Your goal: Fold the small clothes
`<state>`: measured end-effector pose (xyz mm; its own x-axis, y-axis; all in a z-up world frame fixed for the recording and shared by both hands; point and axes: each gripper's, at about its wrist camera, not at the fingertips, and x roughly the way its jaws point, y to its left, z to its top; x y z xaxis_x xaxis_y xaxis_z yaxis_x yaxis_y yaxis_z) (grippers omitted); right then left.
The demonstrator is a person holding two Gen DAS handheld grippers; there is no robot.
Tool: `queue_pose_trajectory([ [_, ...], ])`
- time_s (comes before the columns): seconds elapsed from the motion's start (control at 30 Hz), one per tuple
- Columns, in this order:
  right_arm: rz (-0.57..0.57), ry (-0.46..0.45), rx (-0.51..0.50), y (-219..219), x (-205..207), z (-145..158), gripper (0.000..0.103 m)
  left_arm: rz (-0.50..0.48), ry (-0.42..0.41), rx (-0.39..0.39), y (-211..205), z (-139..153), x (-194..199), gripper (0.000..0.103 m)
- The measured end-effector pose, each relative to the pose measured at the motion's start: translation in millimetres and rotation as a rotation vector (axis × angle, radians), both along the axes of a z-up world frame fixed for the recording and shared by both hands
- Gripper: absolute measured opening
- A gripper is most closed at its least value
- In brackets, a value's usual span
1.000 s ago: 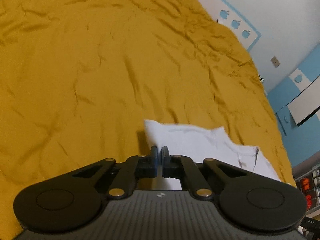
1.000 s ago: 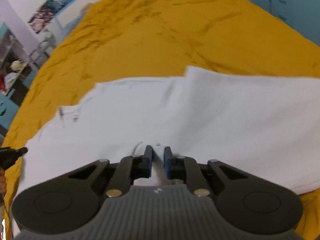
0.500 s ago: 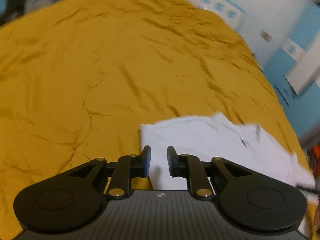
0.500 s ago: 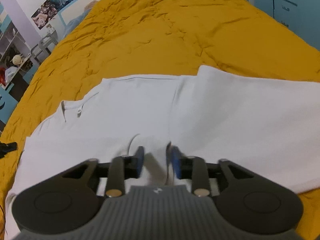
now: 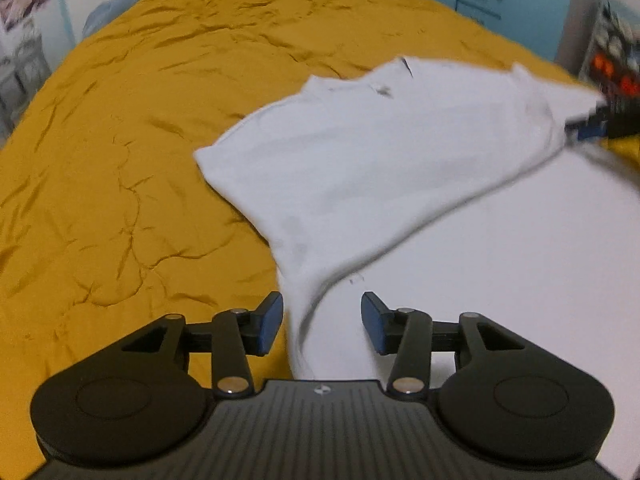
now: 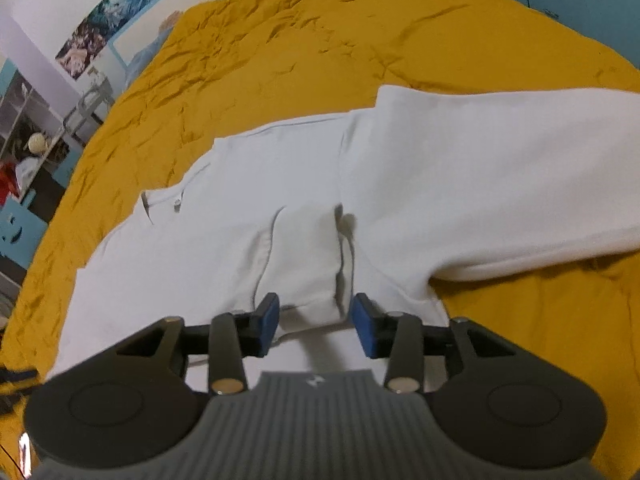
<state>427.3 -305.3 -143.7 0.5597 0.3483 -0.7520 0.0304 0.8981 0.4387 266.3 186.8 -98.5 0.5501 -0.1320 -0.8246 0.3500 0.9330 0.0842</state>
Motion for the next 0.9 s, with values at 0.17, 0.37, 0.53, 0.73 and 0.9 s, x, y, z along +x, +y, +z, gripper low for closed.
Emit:
queue_pose_trajectory([
  [0.17,-0.029,0.016,0.044,-1.6,6.0,-6.3,0.04,0.051,-0.052,0.084,-6.5,-23.0,11.0,0.033],
  [0.37,-0.045,0.011,0.086,6.4,5.7,-2.5,0.004,0.109,-0.08,0.04,10.2,-16.1,11.7,0.009],
  [0.53,0.035,-0.053,0.01,28.9,-5.8,21.8,0.003,0.161,-0.082,0.026,29.2,-14.5,3.9,0.008],
  [0.73,-0.025,0.043,0.036,9.1,-10.1,-11.4,0.003,0.191,-0.033,-0.006,25.3,-28.0,4.7,0.009],
  [0.9,0.005,0.037,-0.015,11.8,-13.4,-1.8,0.006,0.22,0.018,-0.111,47.2,-13.6,1.0,0.026],
])
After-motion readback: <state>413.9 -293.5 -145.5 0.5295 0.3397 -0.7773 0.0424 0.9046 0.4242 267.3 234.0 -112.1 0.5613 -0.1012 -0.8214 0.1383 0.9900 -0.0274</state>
